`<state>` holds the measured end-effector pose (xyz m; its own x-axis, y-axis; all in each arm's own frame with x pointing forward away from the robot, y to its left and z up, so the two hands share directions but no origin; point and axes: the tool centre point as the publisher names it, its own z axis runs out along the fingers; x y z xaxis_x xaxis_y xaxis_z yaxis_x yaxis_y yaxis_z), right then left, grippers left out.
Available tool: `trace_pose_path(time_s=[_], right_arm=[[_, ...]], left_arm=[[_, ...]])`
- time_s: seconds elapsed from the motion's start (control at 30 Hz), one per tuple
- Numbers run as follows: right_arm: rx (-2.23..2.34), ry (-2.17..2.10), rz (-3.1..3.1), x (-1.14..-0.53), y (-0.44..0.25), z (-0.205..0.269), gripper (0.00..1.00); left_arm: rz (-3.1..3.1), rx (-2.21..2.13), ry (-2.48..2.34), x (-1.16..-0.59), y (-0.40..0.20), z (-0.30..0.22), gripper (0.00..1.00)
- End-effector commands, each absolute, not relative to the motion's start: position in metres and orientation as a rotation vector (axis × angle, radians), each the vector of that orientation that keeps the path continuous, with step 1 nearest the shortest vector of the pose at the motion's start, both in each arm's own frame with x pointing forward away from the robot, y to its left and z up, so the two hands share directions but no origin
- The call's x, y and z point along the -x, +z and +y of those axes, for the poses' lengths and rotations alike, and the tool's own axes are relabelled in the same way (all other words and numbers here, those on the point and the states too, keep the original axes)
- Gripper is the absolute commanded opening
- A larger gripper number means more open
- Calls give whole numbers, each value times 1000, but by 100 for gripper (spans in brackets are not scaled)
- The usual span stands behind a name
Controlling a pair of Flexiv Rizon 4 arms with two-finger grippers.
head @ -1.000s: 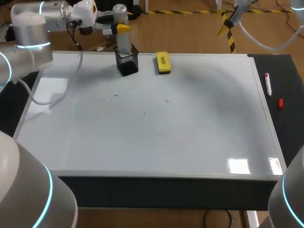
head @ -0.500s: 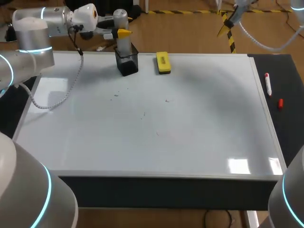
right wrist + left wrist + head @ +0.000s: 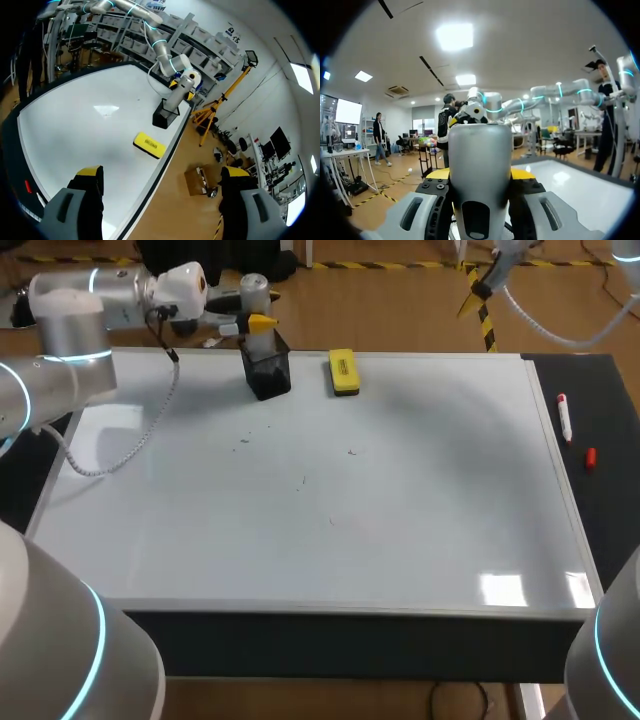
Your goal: Pick up the inspection probe, press it on each red-marked spot on the whiteboard one by one, put down the probe, pick up the eraser, and wipe off all the red marks.
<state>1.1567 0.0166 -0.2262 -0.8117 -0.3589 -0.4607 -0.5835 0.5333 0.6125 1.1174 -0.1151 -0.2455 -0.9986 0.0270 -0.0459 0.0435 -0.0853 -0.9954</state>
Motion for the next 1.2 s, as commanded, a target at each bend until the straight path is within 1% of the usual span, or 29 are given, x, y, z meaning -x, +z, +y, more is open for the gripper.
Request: trace_pose_path(time_s=[0.03, 0.33, 0.37, 0.4, 0.43, 0.9, 1.2], right_arm=[[793, 1146, 2500, -1157, -225, 16, 100], [793, 1146, 2500, -1157, -225, 16, 100], [793, 1146, 2500, -1157, -225, 16, 100], [793, 1146, 2500, -1157, -225, 16, 100], [793, 1146, 2500, -1157, -225, 16, 100], [793, 1146, 2500, -1157, -225, 16, 100], [793, 1146, 2500, -1157, -225, 16, 100]], left_arm=[[2110, -87, -2314, -1117, -252, -114, 0], [2108, -88, -2327, -1117, -256, -113, 0], [2106, -96, -2329, -1117, -256, -113, 13], [2105, -101, -2330, -1117, -256, -113, 45], [2100, -109, -2331, -1116, -255, -114, 100], [2099, -122, -2296, -1110, -234, -108, 100], [2106, -79, -2223, -1092, -211, -79, 100]])
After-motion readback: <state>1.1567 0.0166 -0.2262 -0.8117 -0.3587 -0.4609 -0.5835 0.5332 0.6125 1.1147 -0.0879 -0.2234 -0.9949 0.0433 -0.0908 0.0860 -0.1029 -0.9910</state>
